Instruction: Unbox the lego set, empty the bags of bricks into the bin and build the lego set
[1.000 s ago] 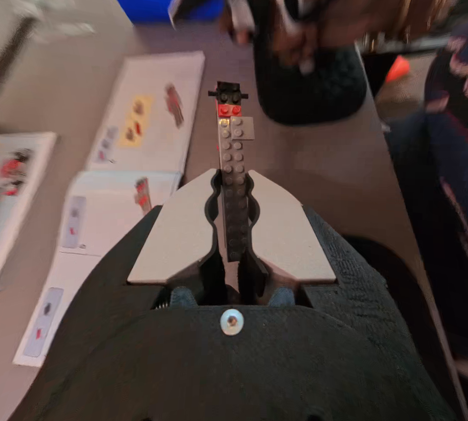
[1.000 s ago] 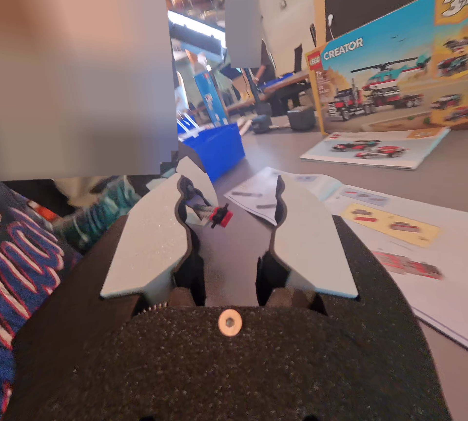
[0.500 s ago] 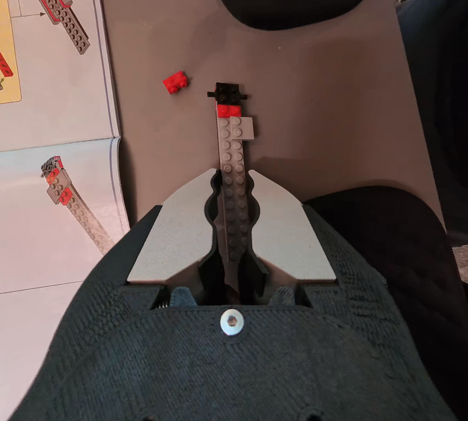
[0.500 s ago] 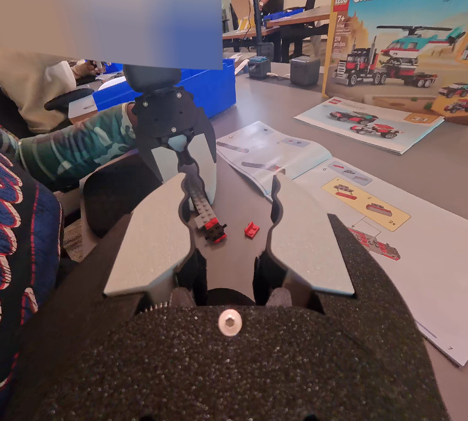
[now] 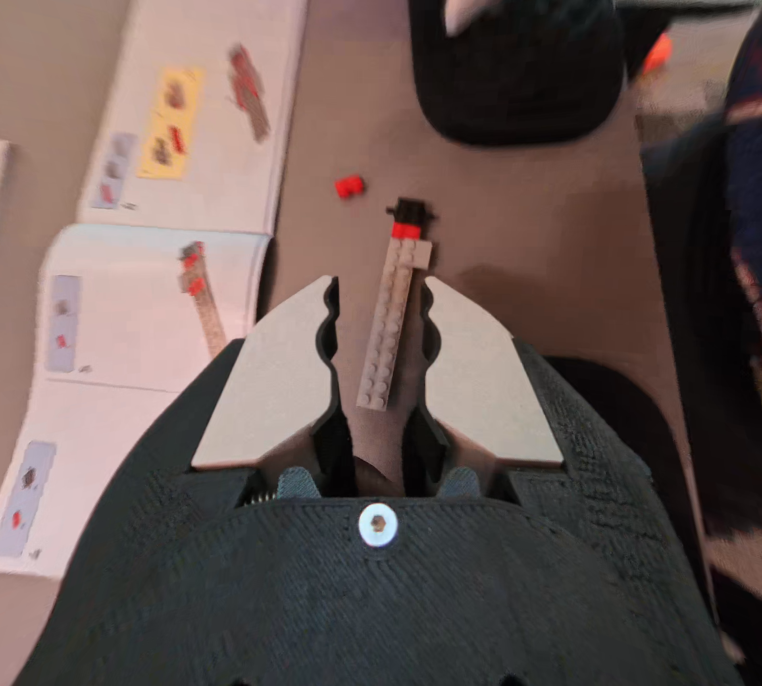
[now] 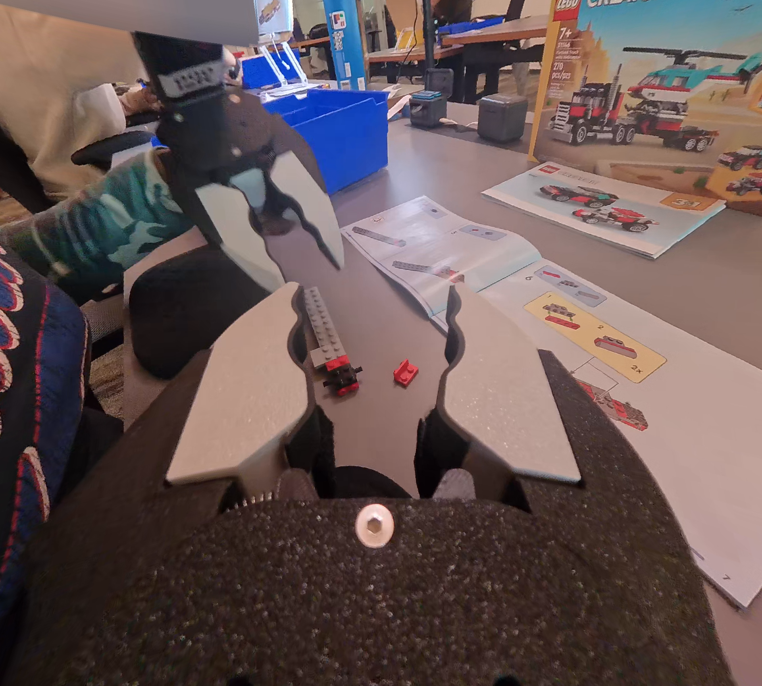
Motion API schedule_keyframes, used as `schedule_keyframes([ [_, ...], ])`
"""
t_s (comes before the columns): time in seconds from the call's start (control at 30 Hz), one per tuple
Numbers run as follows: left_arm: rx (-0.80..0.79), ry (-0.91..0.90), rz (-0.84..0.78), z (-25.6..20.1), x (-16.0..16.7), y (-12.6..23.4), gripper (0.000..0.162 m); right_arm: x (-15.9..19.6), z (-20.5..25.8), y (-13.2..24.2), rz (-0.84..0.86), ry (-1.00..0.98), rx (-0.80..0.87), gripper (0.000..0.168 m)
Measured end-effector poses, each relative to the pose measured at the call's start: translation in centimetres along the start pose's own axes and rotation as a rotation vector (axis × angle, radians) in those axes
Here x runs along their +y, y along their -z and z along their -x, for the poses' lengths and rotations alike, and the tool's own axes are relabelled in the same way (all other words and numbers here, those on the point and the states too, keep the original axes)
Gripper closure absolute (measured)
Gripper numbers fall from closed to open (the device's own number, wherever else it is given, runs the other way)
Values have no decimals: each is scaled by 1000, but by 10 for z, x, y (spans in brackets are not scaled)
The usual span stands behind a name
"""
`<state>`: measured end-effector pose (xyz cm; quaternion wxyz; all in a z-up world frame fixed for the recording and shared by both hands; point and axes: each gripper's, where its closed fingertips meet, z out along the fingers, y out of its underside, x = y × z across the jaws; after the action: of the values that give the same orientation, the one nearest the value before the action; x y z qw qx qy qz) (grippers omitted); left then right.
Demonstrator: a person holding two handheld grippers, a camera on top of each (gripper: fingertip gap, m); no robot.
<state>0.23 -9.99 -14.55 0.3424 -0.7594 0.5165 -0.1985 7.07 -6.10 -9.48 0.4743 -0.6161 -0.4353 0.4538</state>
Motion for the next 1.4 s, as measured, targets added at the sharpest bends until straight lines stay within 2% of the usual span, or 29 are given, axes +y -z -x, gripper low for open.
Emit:
schedule_keyframes([
  [0.03,-51,21,-70,4,-10,10,123,0,0,0,-4,4,3,102],
  [0.17,-207,99,-326,12,-36,47,119,0,5,-1,8,59,1,92],
  [0.27,-299,158,-437,18,-43,61,106,-6,6,3,23,143,45,76],
  [0.3,-328,180,-464,21,-45,64,96,-10,4,8,39,182,73,70],
  [0.37,-381,227,-506,28,-46,68,65,-21,-5,26,79,280,162,56],
  [0.43,-415,254,-523,34,-44,67,40,-37,-23,57,113,379,308,46],
  [0.47,-419,260,-523,36,-44,65,34,-47,-33,77,121,412,391,44],
  [0.57,-402,263,-515,37,-48,56,34,-72,-58,147,122,451,608,51],
  [0.7,-417,202,-490,39,-61,48,50,-81,-89,239,143,436,892,85],
  [0.8,-418,163,-465,38,-69,39,50,-83,-101,273,108,396,948,82],
  [1.0,-431,156,-419,42,-78,24,50,-69,-125,303,210,360,945,80],
  [1.07,-448,147,-406,44,-79,21,56,-57,-131,308,280,325,912,81],
  [1.2,-472,144,-381,48,-81,15,73,-29,-133,311,404,227,782,81],
  [1.3,-440,152,-364,46,-84,9,74,-14,-126,306,452,162,660,80],
  [1.4,-444,138,-335,48,-86,4,75,-13,-124,304,451,177,620,91],
])
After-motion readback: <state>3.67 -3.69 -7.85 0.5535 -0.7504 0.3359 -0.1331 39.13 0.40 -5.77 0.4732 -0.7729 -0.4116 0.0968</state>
